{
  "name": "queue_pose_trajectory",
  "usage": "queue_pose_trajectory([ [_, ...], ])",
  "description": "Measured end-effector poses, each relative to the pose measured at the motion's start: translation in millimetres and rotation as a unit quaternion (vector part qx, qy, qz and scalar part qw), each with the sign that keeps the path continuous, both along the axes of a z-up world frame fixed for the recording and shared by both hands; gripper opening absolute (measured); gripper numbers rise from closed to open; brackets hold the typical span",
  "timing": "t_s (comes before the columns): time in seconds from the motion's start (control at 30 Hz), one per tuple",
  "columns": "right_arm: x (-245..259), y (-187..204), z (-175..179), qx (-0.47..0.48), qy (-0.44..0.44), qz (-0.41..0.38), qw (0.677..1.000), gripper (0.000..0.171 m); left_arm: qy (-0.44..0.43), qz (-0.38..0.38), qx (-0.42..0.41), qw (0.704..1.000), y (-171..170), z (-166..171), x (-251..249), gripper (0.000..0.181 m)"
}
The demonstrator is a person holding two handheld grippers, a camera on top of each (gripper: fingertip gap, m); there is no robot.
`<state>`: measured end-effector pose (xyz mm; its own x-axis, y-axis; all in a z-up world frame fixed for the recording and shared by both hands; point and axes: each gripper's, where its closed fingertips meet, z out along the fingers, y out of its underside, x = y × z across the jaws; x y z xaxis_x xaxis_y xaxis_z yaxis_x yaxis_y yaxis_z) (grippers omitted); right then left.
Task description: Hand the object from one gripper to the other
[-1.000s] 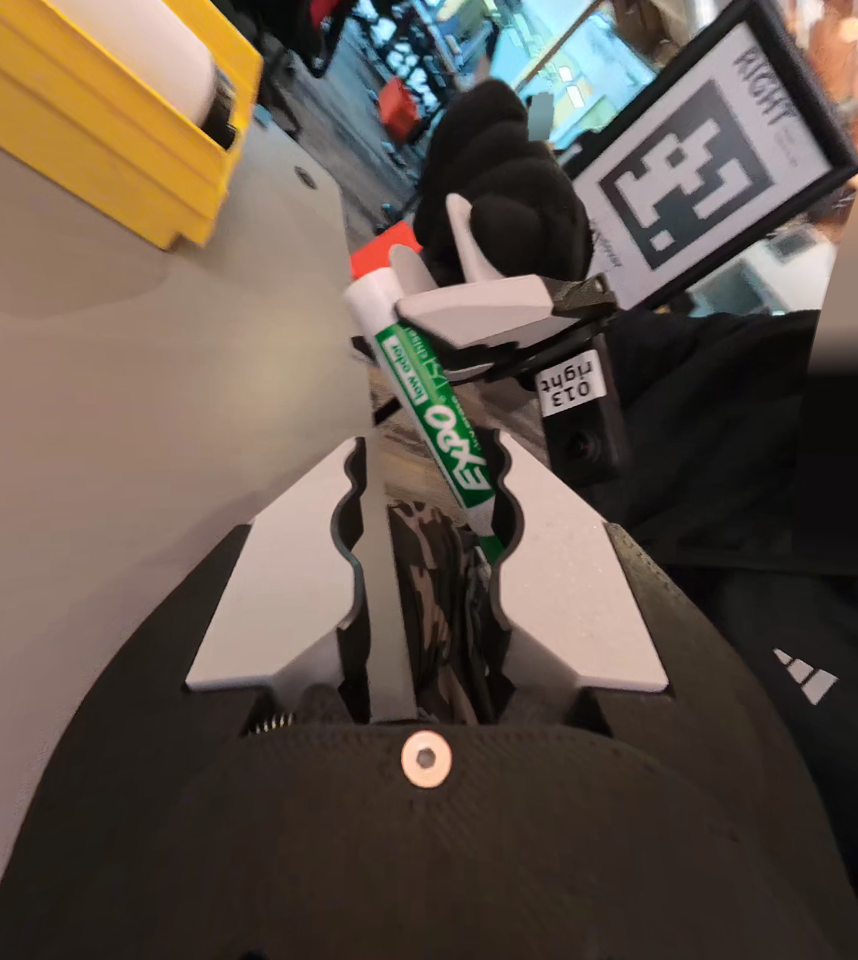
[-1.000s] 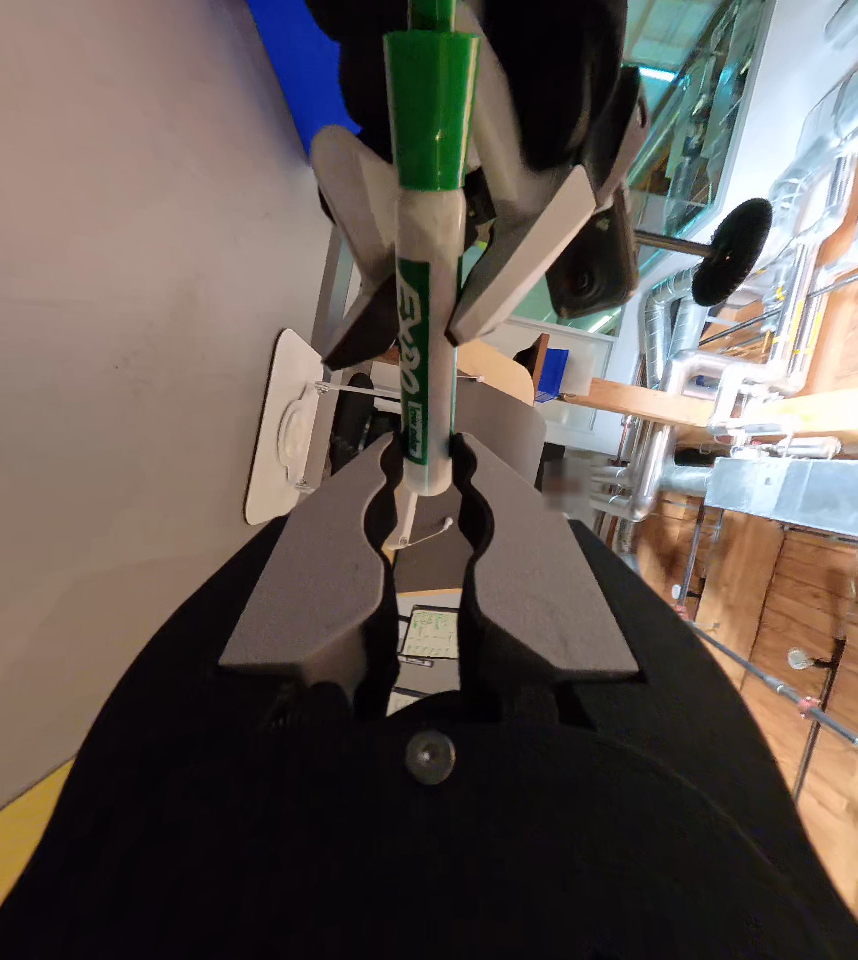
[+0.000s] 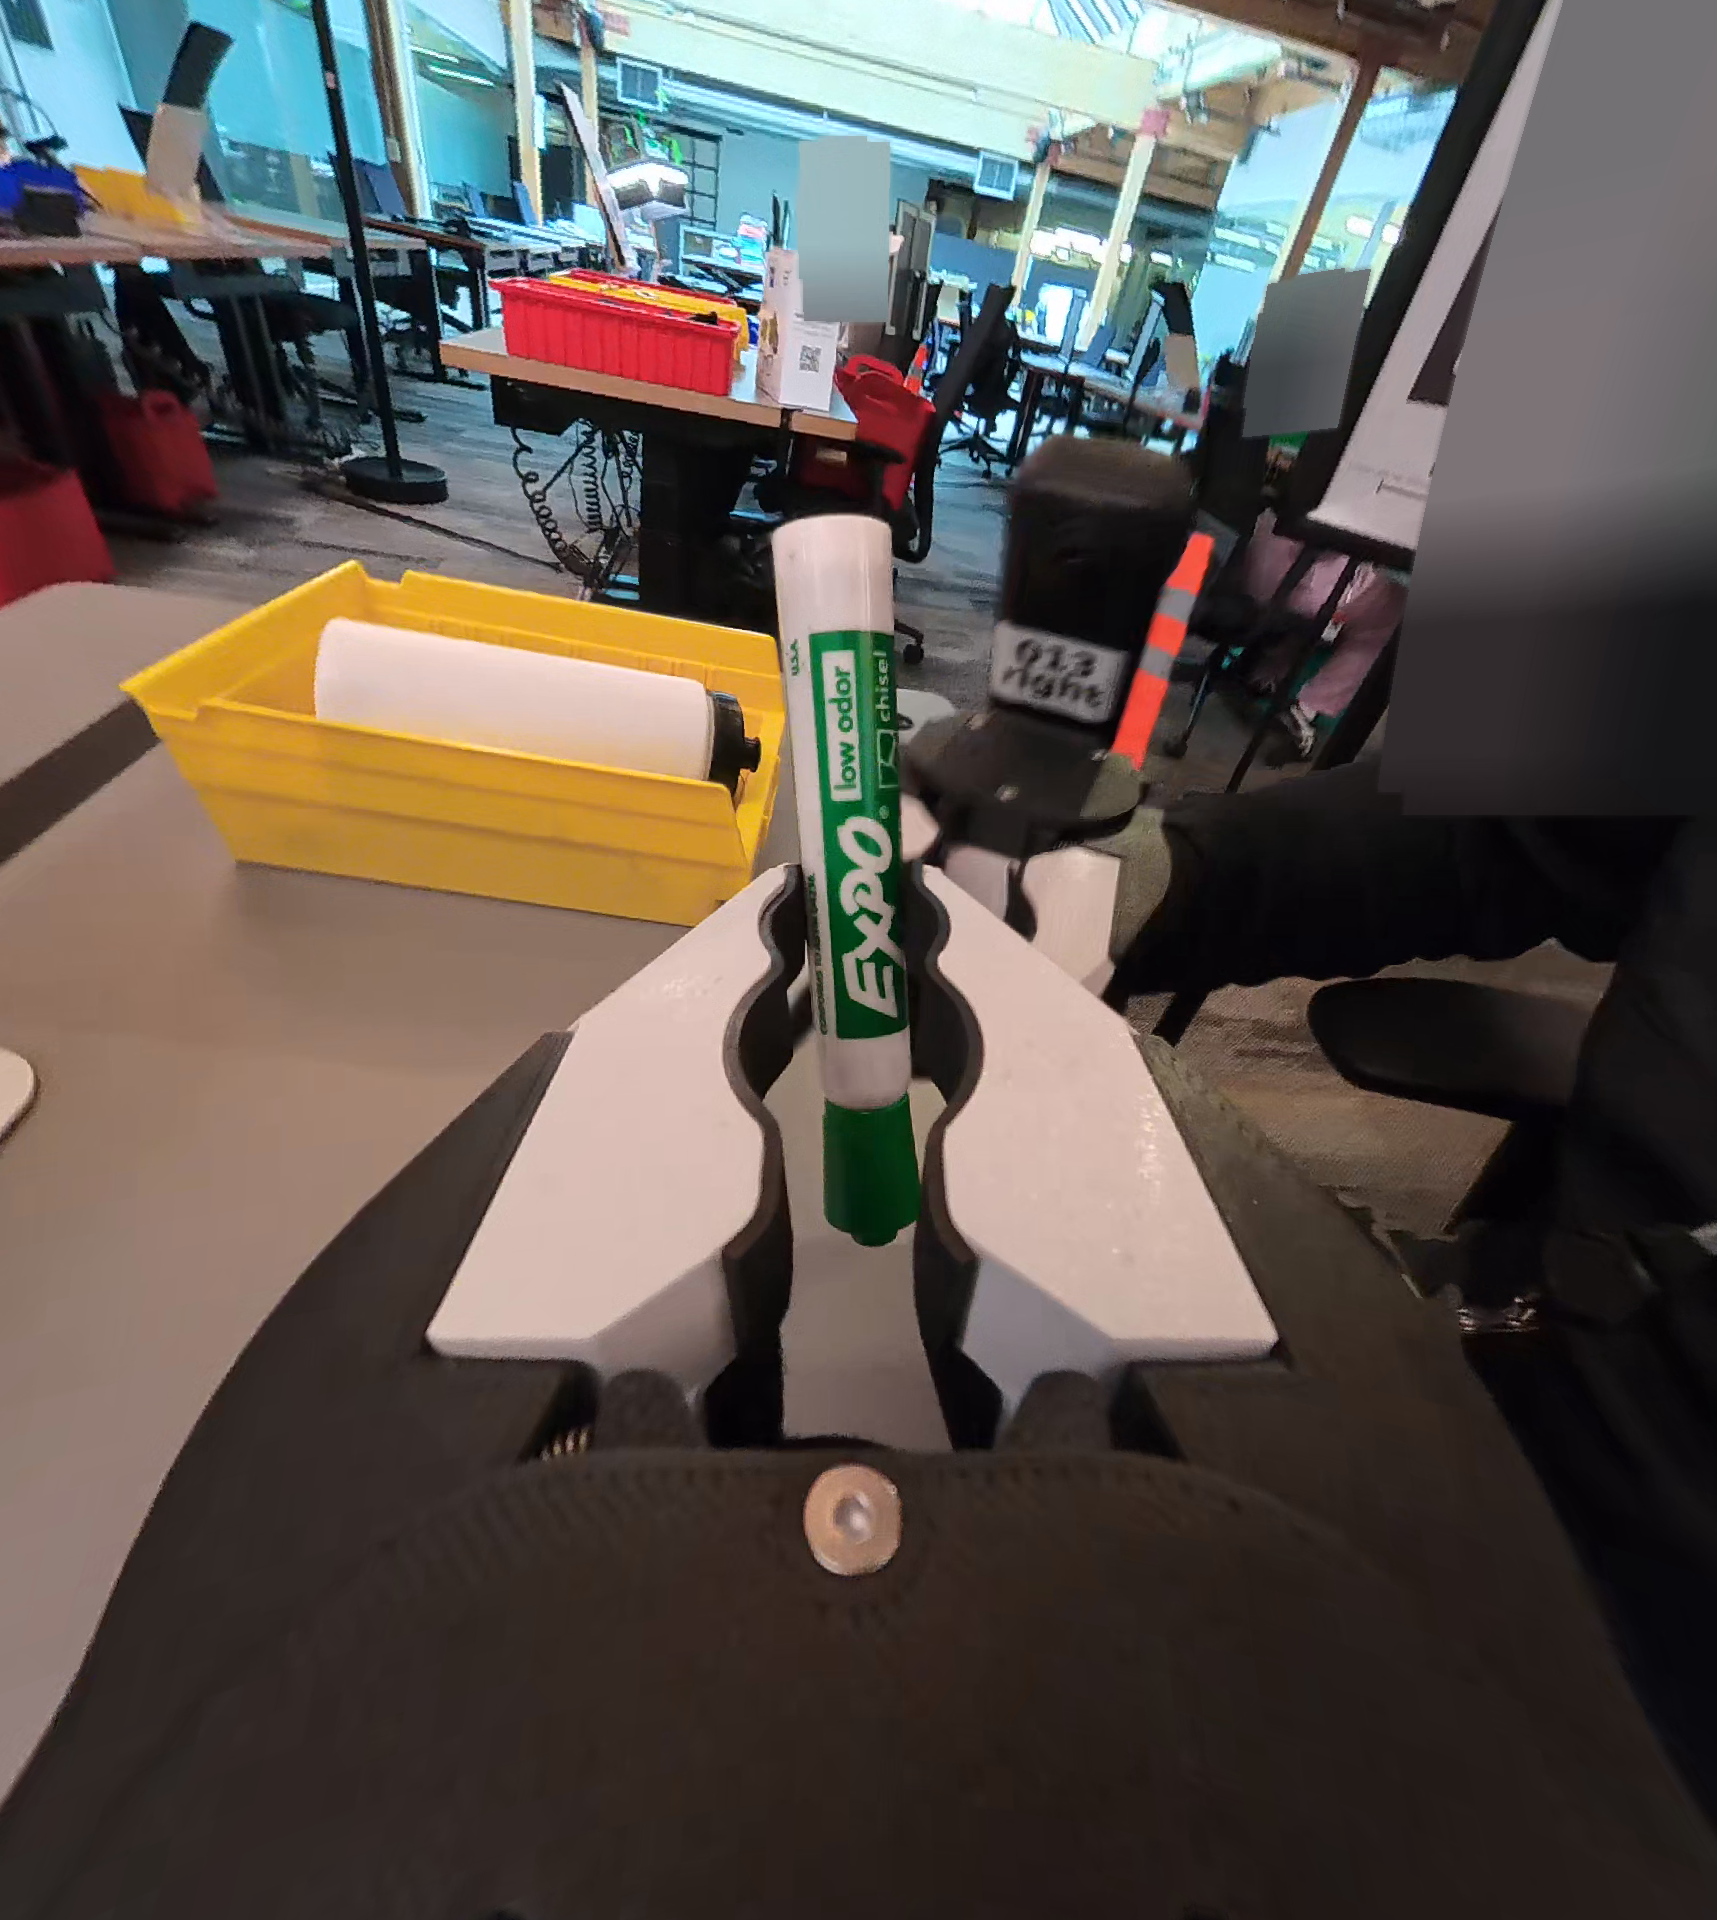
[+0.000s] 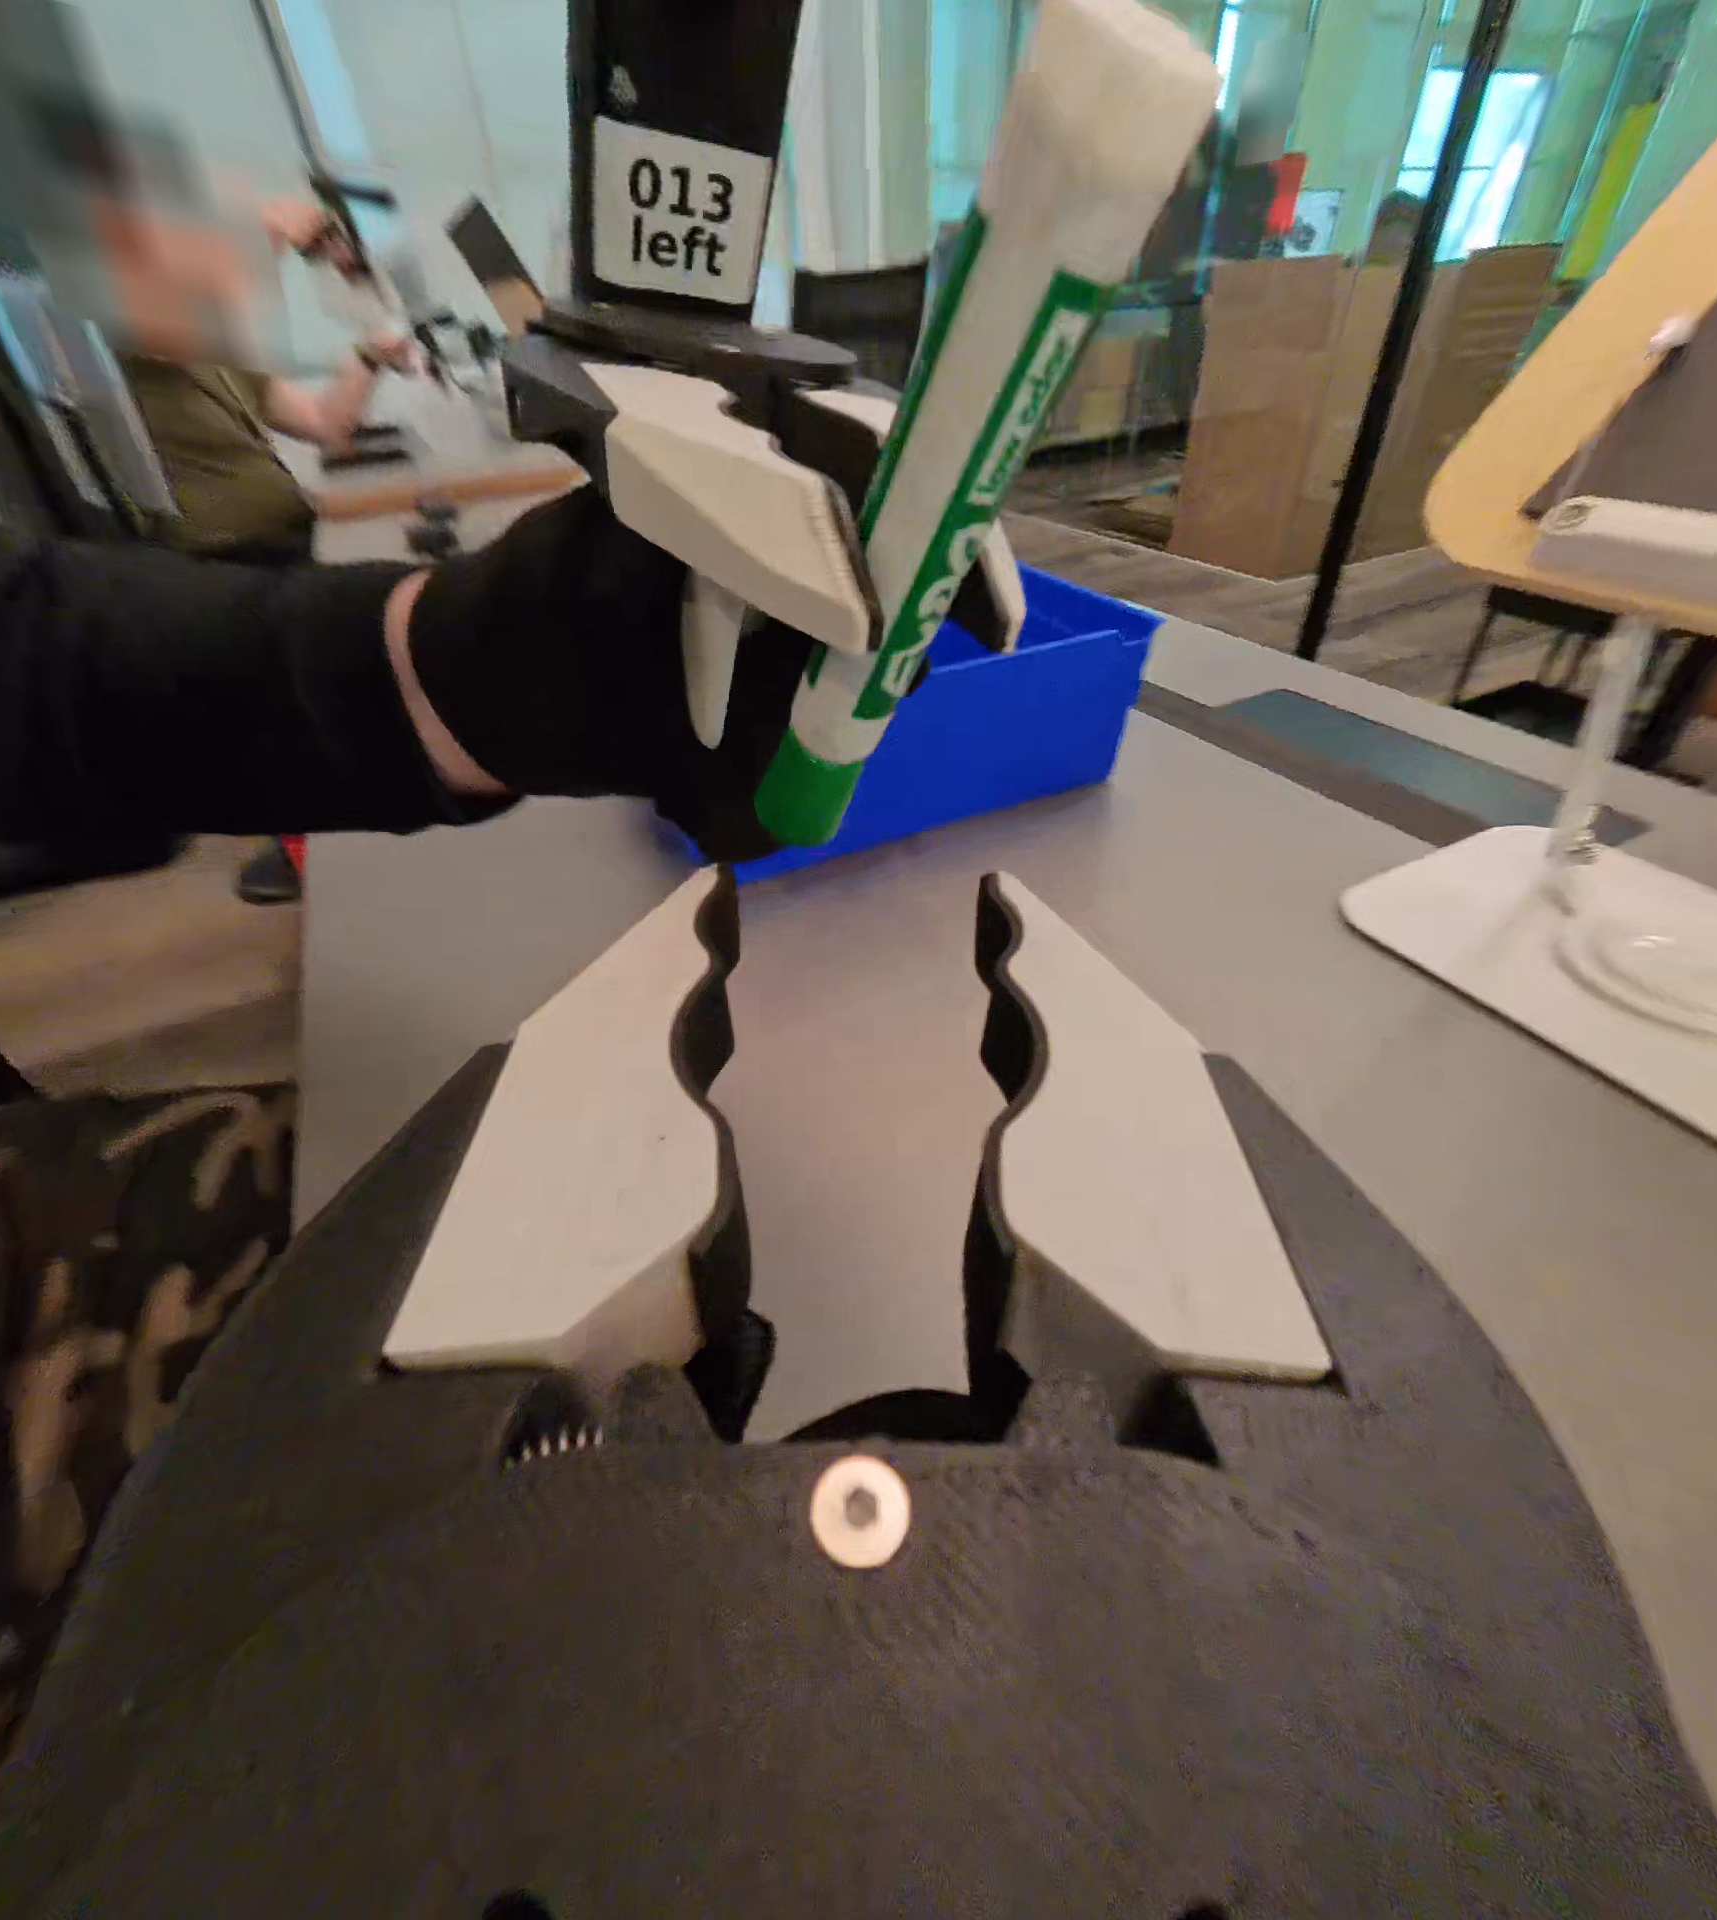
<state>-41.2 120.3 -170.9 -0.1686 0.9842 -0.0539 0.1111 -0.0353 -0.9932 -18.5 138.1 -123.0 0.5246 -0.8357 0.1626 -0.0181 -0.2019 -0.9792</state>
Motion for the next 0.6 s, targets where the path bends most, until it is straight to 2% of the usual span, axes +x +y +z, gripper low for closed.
queue_pose_trajectory([
  [0.23, -6.7, -8.2, 8.8, -0.073, 0.062, 0.045, 0.994, 0.031, 0.014, -0.013, 0.013, 1.000, -0.8, -0.1, 14.2, 0.017],
  [0.37, -5.9, -13.5, 9.1, -0.077, 0.074, 0.063, 0.992, 0.016, 0.012, -0.014, 0.014, 1.000, 0.3, -2.3, 16.3, 0.017],
  [0.47, -5.3, -13.5, 8.4, -0.082, 0.077, 0.064, 0.992, 0.016, 0.008, -0.017, 0.017, 1.000, -0.2, -2.9, 17.2, 0.017],
  [0.6, -2.4, -9.8, 3.5, -0.037, 0.064, 0.048, 0.996, 0.016, 0.007, -0.021, 0.017, 1.000, -1.2, -4.0, 15.2, 0.017],
])
